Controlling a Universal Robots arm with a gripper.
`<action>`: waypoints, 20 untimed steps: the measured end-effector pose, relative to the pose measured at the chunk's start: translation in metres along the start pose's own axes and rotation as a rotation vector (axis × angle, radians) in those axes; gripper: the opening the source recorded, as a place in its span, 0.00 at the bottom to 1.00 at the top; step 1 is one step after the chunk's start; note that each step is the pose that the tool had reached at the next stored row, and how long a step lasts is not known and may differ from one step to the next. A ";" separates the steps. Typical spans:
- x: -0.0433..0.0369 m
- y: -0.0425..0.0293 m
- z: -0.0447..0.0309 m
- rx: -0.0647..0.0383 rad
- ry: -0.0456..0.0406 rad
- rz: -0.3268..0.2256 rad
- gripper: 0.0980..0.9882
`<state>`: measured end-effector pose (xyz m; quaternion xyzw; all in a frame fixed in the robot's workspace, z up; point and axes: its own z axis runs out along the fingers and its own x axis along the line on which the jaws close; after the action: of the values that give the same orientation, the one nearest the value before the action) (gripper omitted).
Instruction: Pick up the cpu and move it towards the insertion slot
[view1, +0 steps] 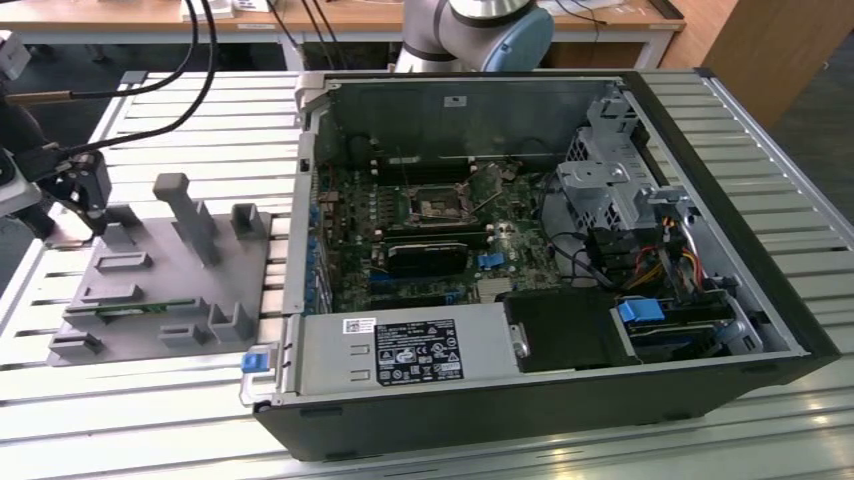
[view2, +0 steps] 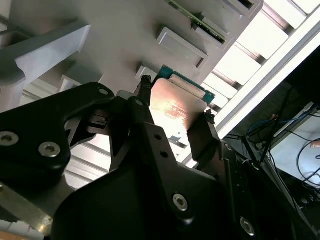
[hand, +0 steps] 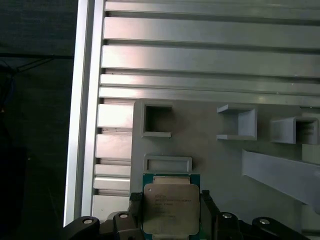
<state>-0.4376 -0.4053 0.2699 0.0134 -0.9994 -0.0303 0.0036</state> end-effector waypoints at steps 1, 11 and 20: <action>0.0000 0.0001 -0.0012 0.000 0.0001 0.000 0.50; 0.0001 0.0012 -0.0119 0.000 0.0001 0.000 0.50; 0.0001 0.0024 -0.0236 0.001 0.0001 0.000 0.50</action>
<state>-0.4376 -0.4043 0.2936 0.0133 -0.9995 -0.0300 0.0036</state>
